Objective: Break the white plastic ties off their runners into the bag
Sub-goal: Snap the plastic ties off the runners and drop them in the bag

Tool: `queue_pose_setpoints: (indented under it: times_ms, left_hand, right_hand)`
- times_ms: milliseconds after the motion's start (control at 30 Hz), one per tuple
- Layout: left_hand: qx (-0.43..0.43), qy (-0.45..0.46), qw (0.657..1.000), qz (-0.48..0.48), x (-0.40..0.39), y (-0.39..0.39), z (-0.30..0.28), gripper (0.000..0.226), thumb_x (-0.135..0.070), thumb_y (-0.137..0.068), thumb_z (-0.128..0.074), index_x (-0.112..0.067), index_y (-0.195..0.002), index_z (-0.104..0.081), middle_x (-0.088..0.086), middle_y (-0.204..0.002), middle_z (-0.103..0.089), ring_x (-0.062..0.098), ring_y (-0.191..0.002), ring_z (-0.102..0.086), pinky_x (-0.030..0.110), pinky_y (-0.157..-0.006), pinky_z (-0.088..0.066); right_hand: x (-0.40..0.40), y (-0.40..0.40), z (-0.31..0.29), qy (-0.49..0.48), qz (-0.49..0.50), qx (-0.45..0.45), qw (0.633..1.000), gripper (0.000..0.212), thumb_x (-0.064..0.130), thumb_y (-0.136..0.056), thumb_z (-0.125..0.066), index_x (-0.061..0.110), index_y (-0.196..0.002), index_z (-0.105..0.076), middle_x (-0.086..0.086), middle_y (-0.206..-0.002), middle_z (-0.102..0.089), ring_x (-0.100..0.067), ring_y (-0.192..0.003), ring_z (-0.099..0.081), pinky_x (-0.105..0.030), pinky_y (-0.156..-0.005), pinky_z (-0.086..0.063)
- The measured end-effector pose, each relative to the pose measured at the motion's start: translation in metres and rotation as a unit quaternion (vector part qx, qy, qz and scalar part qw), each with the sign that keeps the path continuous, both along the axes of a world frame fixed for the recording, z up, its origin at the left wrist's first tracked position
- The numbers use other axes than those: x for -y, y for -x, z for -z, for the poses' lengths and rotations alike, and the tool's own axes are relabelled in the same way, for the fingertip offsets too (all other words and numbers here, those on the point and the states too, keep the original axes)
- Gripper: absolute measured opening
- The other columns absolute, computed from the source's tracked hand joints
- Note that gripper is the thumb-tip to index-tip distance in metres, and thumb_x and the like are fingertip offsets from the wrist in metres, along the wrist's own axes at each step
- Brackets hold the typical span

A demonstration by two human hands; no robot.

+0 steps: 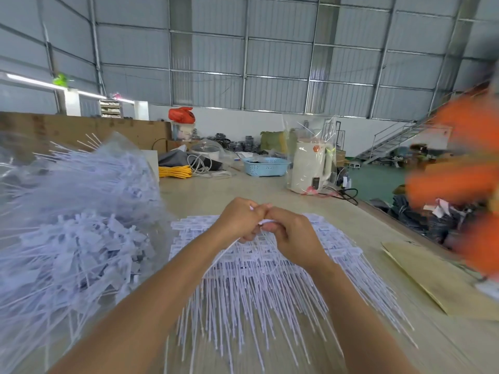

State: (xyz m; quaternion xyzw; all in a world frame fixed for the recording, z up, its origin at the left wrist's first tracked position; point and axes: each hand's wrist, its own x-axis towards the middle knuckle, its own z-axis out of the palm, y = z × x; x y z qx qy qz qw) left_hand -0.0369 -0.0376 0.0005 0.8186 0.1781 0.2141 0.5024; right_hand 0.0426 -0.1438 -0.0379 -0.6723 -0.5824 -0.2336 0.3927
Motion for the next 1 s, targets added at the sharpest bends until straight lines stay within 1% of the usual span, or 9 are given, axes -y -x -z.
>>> queue_pose_setpoints:
  times_ms: [100, 167, 267, 433, 500, 600, 667, 833, 1000]
  left_hand:
    - [-0.034, 0.053, 0.997, 0.043, -0.021, 0.024, -0.012, 0.034, -0.040, -0.093, -0.055, -0.010, -0.077, -0.058, -0.007, -0.039, -0.040, 0.008, -0.027, -0.028, 0.012, -0.031, -0.022]
    - [-0.003, 0.109, 0.994, 0.005, -0.052, 0.047, -0.024, 0.038, -0.044, -0.093, -0.051, -0.013, -0.071, -0.053, -0.008, -0.037, -0.036, 0.008, -0.026, -0.025, 0.012, -0.029, -0.019]
    - [0.090, 0.143, 0.980, -0.101, -0.085, 0.064, -0.027, 0.049, -0.052, -0.093, -0.047, -0.017, -0.061, -0.040, -0.006, -0.038, -0.031, 0.007, -0.026, -0.023, 0.009, -0.033, -0.017]
    - [0.104, 0.216, 0.970, -0.043, -0.051, 0.038, -0.005, 0.043, -0.051, -0.094, -0.045, -0.014, -0.073, -0.048, 0.001, -0.046, -0.047, 0.010, -0.032, -0.038, 0.015, -0.035, -0.030]
    - [0.084, 0.238, 0.967, -0.017, -0.029, 0.023, -0.003, 0.045, -0.052, -0.095, -0.042, -0.012, -0.078, -0.052, 0.003, -0.049, -0.052, 0.013, -0.035, -0.043, 0.017, -0.039, -0.035]
    - [0.051, 0.258, 0.964, 0.044, -0.004, 0.009, -0.002, 0.055, -0.063, -0.092, -0.033, -0.012, -0.084, -0.051, 0.006, -0.054, -0.054, 0.017, -0.045, -0.048, 0.019, -0.044, -0.038]
    - [0.034, 0.231, 0.969, 0.080, 0.005, 0.004, 0.003, 0.068, -0.076, -0.083, -0.026, -0.013, -0.088, -0.052, 0.008, -0.060, -0.053, 0.017, -0.051, -0.048, 0.022, -0.049, -0.037]
    - [0.051, 0.161, 0.976, 0.138, 0.016, 0.002, 0.007, 0.089, -0.082, -0.070, -0.015, -0.006, -0.084, -0.060, 0.014, -0.068, -0.047, 0.014, -0.045, -0.038, 0.024, -0.046, -0.028]
    - [-0.007, 0.173, 0.975, 0.137, 0.018, 0.011, 0.001, 0.075, -0.074, -0.086, -0.018, -0.007, -0.087, -0.052, 0.009, -0.061, -0.044, 0.015, -0.047, -0.039, 0.023, -0.048, -0.031]
  right_hand:
    - [0.018, -0.025, 0.001, -0.061, 0.099, -0.114, 0.987, 0.010, 0.007, -0.093, -0.053, 0.006, -0.089, -0.062, 0.002, -0.068, -0.060, -0.001, -0.057, -0.048, -0.019, -0.055, -0.041]
    - [0.049, -0.052, 0.001, -0.191, 0.161, -0.307, 0.919, 0.018, 0.013, -0.096, -0.048, 0.011, -0.079, -0.056, 0.002, -0.065, -0.050, -0.009, -0.057, -0.044, -0.022, -0.054, -0.042]
    - [0.079, -0.064, -0.012, -0.442, 0.061, -0.506, 0.738, 0.029, 0.011, -0.096, -0.048, 0.016, -0.068, -0.048, 0.002, -0.062, -0.044, -0.009, -0.052, -0.036, -0.016, -0.043, -0.036]
    - [0.057, -0.031, -0.037, -0.425, -0.222, -0.553, 0.682, 0.024, 0.015, -0.094, -0.048, 0.018, -0.070, -0.045, 0.008, -0.052, -0.040, -0.005, -0.043, -0.031, -0.016, -0.039, -0.027]
    - [0.041, -0.012, -0.035, -0.286, -0.293, -0.586, 0.699, 0.019, 0.017, -0.087, -0.050, 0.016, -0.069, -0.043, 0.007, -0.051, -0.036, -0.005, -0.041, -0.029, -0.016, -0.036, -0.024]
    - [0.014, 0.009, -0.022, -0.137, -0.170, -0.512, 0.831, 0.027, 0.011, -0.092, -0.052, 0.015, -0.065, -0.050, 0.002, -0.058, -0.043, -0.009, -0.048, -0.037, -0.017, -0.041, -0.030]
    - [0.003, 0.020, -0.018, -0.127, -0.118, -0.445, 0.879, 0.031, 0.013, -0.092, -0.055, 0.019, -0.062, -0.054, 0.006, -0.059, -0.049, -0.009, -0.054, -0.043, -0.018, -0.048, -0.036]
    - [-0.002, 0.028, -0.013, -0.085, -0.116, -0.351, 0.925, 0.015, 0.011, -0.096, -0.049, 0.008, -0.086, -0.060, -0.011, -0.068, -0.060, -0.020, -0.054, -0.054, -0.034, -0.051, -0.046]
    - [-0.006, 0.027, -0.009, -0.073, -0.084, -0.312, 0.944, 0.022, 0.005, -0.094, -0.050, 0.024, -0.087, -0.055, -0.007, -0.077, -0.062, -0.006, -0.049, -0.055, -0.022, -0.047, -0.045]
